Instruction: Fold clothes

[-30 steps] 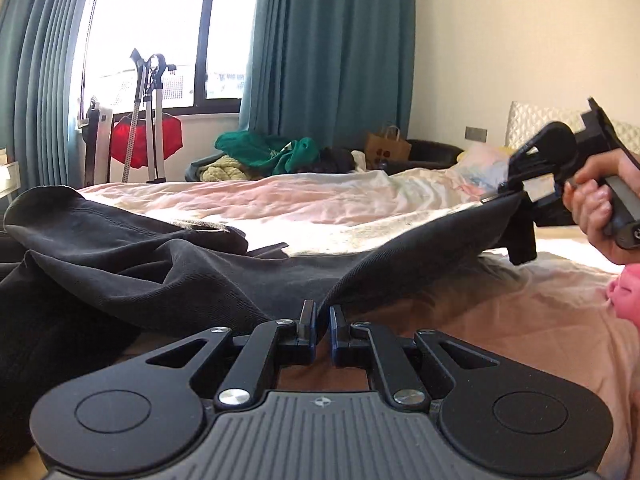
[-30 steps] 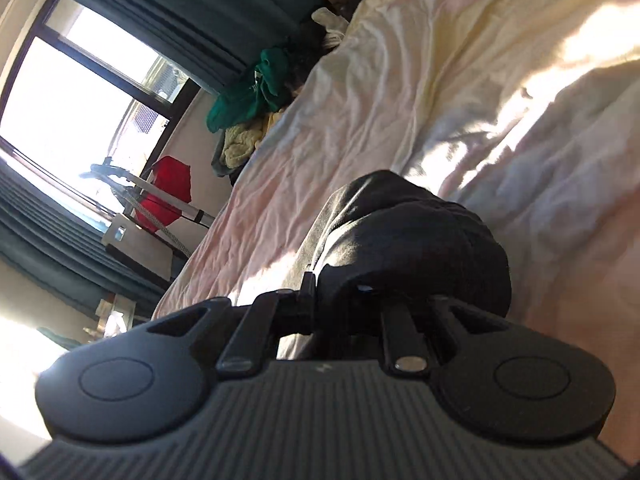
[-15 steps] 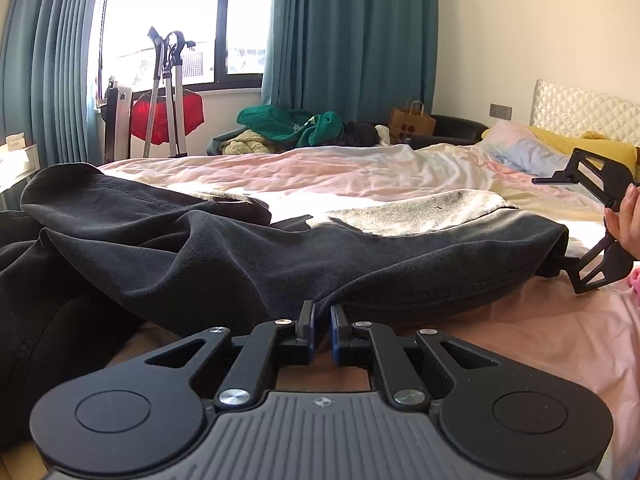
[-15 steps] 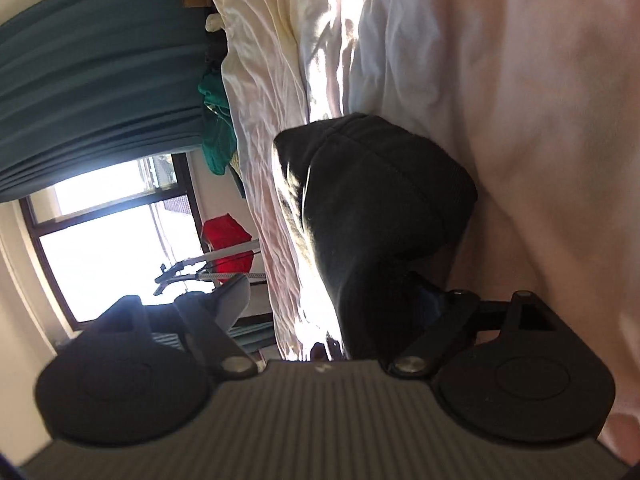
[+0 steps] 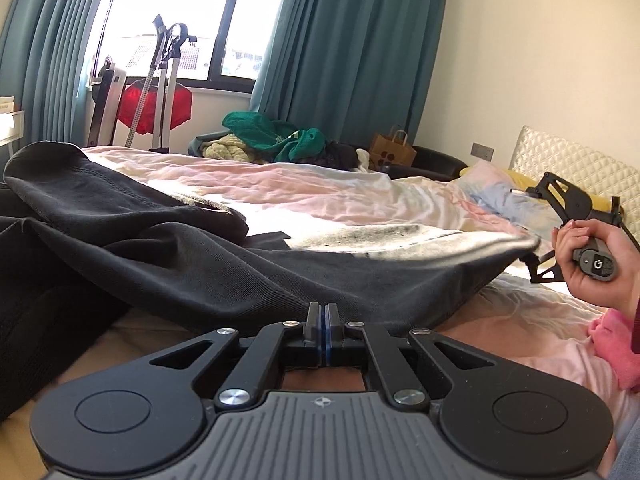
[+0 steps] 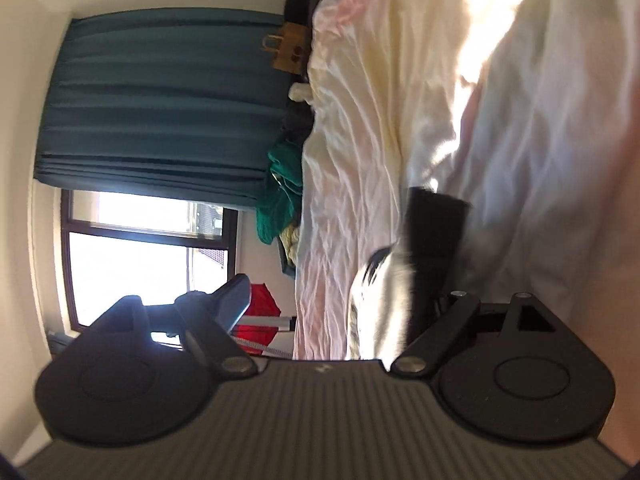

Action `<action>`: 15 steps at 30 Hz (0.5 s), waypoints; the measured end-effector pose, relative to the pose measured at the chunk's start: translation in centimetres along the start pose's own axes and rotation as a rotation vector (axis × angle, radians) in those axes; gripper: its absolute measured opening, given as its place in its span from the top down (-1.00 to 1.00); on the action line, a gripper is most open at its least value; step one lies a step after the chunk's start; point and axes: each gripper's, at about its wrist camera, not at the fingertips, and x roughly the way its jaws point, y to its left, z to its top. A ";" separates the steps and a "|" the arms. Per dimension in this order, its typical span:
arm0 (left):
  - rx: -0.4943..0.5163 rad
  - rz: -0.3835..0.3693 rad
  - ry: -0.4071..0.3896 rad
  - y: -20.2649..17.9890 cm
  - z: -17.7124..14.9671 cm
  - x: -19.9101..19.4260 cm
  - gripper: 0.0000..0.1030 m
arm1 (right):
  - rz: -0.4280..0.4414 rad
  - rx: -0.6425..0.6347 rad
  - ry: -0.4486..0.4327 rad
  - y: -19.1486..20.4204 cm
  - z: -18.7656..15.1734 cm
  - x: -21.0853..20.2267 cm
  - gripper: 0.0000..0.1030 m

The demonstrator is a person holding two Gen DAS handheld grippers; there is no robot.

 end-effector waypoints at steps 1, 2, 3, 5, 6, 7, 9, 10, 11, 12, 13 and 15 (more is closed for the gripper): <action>0.005 -0.007 0.000 -0.2 0.0 0.1 0.97 | 0.013 -0.063 -0.039 0.7 0.5 -0.3 -0.67; 0.011 -0.011 0.004 -0.4 -0.1 0.2 0.97 | 0.026 -0.125 -0.078 1.4 1.1 -0.5 -0.67; 0.015 -0.013 0.011 -0.6 -0.2 0.4 0.96 | 0.029 -0.168 -0.106 1.7 1.6 -0.9 -0.67; 0.022 -0.010 0.034 -0.8 -0.4 0.9 0.96 | 0.005 -0.180 -0.110 0.9 2.2 -1.6 -0.66; 0.025 -0.007 0.045 -0.9 -0.6 1.2 0.95 | -0.035 -0.171 -0.094 0.4 2.4 -1.5 -0.67; 0.027 -0.002 0.055 -1.0 -0.7 1.5 0.95 | -0.087 -0.169 -0.077 -0.3 2.5 -1.6 -0.67; 0.025 0.005 0.071 -0.9 -0.9 2.0 0.94 | -0.203 -0.177 -0.049 -1.4 2.4 -1.8 -0.67; 0.020 0.009 0.078 -0.9 -0.9 2.2 0.94 | -0.238 -0.180 -0.047 -1.5 2.3 -2.1 -0.67; 0.015 0.014 0.084 -0.8 -0.9 2.4 0.94 | -0.261 -0.179 -0.046 -1.5 2.2 -2.5 -0.67; 0.007 0.018 0.087 -0.7 -1.0 2.6 0.94 | -0.285 -0.178 -0.046 -1.5 2.1 -2.9 -0.66; 0.001 0.022 0.089 -0.5 -0.9 2.6 0.94 | -0.308 -0.177 -0.045 -1.5 2.0 -3.3 -0.66; -0.017 0.032 0.088 -0.2 -0.8 2.4 0.94 | -0.314 -0.151 -0.014 -1.1 1.1 -4.3 -0.66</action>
